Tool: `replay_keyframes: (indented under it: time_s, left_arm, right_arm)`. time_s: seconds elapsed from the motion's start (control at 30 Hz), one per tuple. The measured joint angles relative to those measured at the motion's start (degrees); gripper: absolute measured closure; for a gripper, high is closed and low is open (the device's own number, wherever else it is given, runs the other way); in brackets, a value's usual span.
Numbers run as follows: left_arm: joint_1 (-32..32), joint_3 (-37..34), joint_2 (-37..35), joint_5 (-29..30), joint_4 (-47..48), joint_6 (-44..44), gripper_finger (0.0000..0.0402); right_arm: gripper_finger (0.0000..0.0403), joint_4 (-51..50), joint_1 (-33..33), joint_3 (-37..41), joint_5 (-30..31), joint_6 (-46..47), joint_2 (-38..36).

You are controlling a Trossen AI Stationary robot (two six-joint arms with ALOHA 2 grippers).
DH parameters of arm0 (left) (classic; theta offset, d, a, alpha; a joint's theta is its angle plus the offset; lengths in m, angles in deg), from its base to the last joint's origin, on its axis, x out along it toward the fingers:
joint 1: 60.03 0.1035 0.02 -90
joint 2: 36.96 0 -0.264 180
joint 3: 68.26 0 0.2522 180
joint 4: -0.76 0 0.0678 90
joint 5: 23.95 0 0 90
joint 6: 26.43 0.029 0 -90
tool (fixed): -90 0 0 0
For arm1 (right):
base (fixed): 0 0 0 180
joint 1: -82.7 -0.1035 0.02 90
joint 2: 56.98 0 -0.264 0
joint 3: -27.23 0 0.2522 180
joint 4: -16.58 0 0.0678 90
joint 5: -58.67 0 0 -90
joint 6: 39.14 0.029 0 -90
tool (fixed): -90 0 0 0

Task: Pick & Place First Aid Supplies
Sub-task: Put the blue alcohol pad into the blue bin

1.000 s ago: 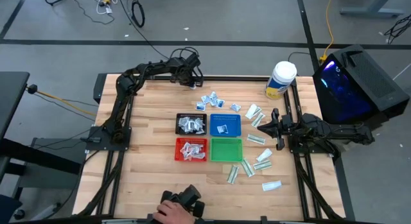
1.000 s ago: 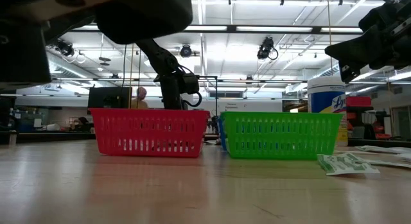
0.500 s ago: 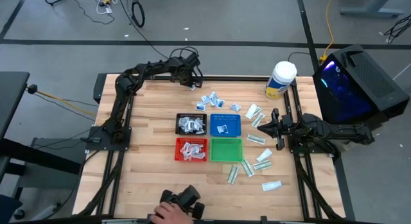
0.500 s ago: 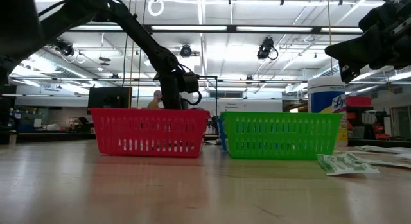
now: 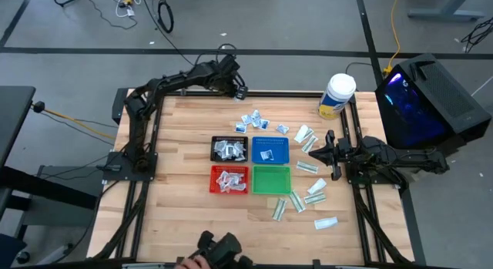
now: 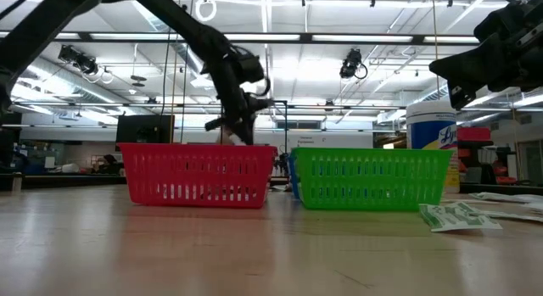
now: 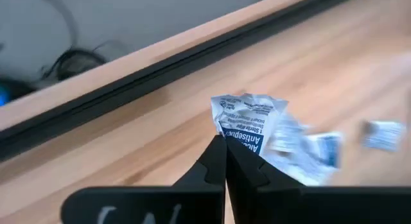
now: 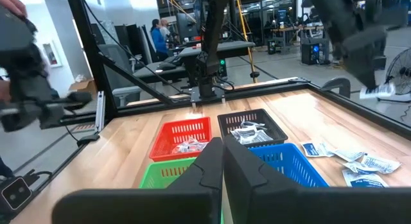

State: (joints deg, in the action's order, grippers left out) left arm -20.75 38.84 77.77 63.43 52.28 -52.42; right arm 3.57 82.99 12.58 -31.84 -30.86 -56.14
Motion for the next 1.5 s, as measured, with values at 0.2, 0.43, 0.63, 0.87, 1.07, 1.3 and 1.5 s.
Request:
replay_keyframes:
  time_s: [0.2,0.43,0.63,0.87,1.07,1.3,1.5]
  left_arm:
    - [-3.5,0.0,-1.8,-5.3,-2.5,4.3,0.0399]
    - [-8.7,0.0,-2.0,-14.1,-3.4,10.1,0.0399]
    - [-12.8,0.0,-2.0,-15.3,-3.4,12.8,0.0399]
    - [-17.9,0.0,-2.0,-15.6,-3.5,13.9,0.0399]
    - [-21.4,0.0,-2.0,-15.5,-3.6,13.9,0.0399]
    - [-23.5,0.0,-2.0,-15.0,-3.9,13.8,0.0399]
    - [-23.8,0.0,-1.9,-15.0,-3.9,13.4,0.0388]
  right_arm:
    - [0.0385,0.0,0.0,0.0,0.0,0.0,0.0]
    - [0.0385,0.0,0.0,0.0,0.0,0.0,0.0]
    - [0.0385,0.0,0.0,0.0,0.0,0.0,0.0]
    - [0.0385,0.0,0.0,0.0,0.0,0.0,0.0]
    - [0.0385,0.0,0.0,0.0,0.0,0.0,0.0]
    - [0.0385,0.0,0.0,0.0,0.0,0.0,0.0]
    - [0.0385,0.0,0.0,0.0,0.0,0.0,0.0]
